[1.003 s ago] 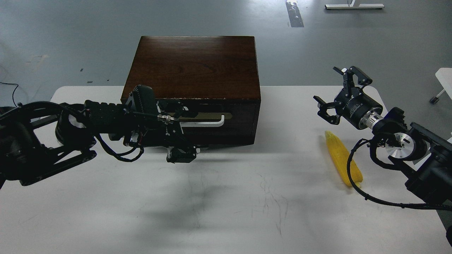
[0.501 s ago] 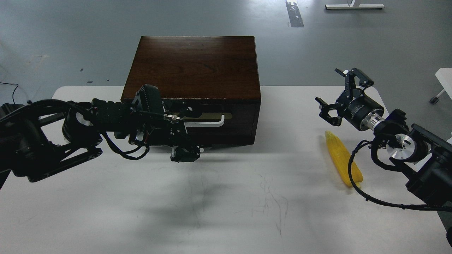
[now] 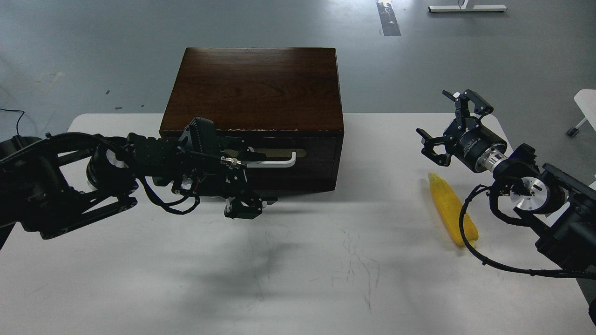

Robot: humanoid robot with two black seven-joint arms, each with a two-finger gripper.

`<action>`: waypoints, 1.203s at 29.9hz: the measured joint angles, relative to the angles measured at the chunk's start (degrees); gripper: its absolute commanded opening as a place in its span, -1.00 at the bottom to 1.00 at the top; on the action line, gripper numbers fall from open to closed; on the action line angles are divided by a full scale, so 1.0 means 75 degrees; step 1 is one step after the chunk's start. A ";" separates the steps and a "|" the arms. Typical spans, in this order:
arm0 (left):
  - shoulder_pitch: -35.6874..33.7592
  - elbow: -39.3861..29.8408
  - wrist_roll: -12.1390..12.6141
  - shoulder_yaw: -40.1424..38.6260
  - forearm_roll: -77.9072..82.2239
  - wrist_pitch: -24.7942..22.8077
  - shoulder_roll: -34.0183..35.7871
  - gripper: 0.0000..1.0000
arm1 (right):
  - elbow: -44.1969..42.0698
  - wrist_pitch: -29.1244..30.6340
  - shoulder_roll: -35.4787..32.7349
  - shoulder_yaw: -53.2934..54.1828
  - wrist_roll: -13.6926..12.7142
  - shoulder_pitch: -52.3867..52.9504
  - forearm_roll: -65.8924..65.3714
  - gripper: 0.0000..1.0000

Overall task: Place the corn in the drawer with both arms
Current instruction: 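Pull the drawer open toward the robot with the left gripper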

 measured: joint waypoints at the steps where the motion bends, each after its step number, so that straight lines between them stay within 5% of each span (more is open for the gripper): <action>1: 0.0000 -0.0002 -0.0011 0.0006 0.0000 0.0002 -0.0002 0.97 | 0.0000 0.0000 0.0000 0.0000 0.0000 0.0000 0.0000 1.00; 36: -0.0045 -0.0591 -0.0169 0.0339 0.0000 0.0002 0.0075 0.97 | -0.0093 0.0000 0.0000 0.0023 0.0054 -0.0024 0.0007 1.00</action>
